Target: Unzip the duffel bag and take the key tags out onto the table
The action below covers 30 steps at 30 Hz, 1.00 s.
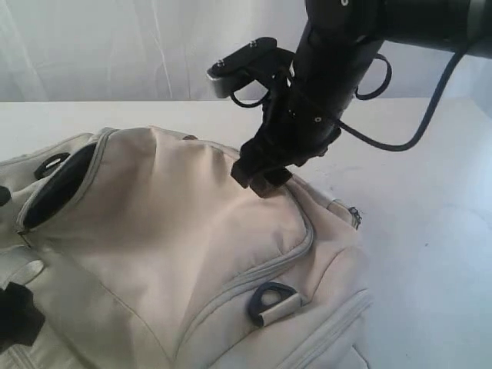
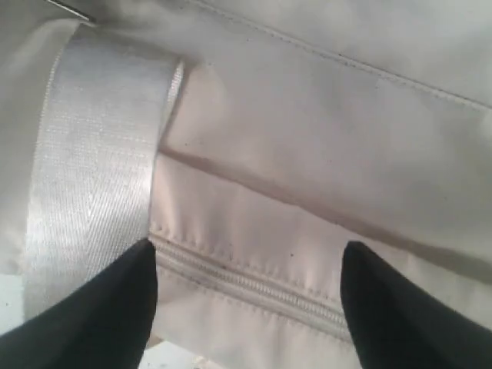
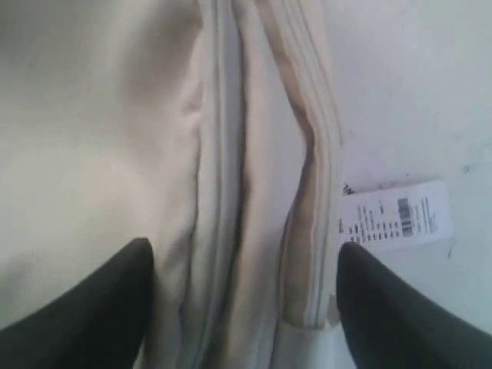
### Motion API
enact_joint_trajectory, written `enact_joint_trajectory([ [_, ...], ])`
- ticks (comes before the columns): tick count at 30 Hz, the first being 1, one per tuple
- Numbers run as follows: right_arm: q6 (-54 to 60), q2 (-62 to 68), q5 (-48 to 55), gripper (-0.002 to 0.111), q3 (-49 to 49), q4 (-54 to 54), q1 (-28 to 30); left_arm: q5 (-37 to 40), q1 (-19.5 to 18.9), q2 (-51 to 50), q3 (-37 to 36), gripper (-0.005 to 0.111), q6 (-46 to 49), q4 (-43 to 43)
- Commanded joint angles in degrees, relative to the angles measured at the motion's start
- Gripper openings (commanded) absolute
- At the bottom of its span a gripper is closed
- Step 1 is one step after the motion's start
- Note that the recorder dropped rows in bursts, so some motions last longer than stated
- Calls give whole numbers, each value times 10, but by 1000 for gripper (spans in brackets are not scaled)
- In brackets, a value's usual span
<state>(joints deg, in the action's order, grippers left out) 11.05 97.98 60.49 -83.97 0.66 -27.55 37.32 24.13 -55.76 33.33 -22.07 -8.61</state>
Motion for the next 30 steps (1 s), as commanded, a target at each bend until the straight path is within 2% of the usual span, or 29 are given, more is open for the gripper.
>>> enact_joint_trajectory([
  [1, -6, -6, 31, 54, 33, -7, 2, -76, 0, 3, -35, 67, -18, 0],
  [4, 24, -6, 36, 30, 58, 31, 2, -119, 0, 3, -49, 59, -35, -17],
  [5, 39, -6, 36, 17, 67, 65, 2, -135, 0, 3, -54, 55, -37, -26],
  [7, 78, -6, 34, 3, 76, 123, 2, -164, 0, 3, -65, 48, -37, -37],
  [8, 104, -6, 27, 0, 81, 163, 2, -179, 0, 3, -68, 45, -37, -39],
  [14, 300, -6, 10, 0, 107, 486, -2, -243, 0, 3, -72, 42, -37, -58],
  [18, 385, -6, 10, 0, 114, 620, -18, -264, 0, 3, -72, 42, -37, -59],
  [21, 408, -6, -17, 0, 114, 624, -33, -265, 0, 3, -72, 42, -37, -59],
  [23, 408, -6, -75, 0, 114, 597, -33, -262, 0, 3, -72, 42, -37, -59],
  [26, 397, -6, -218, 0, 114, 549, -33, -258, 0, 3, -72, 42, -39, -58],
  [30, 397, -7, -402, 0, 114, 537, -33, -256, 0, 3, -72, 42, -40, -58],
])
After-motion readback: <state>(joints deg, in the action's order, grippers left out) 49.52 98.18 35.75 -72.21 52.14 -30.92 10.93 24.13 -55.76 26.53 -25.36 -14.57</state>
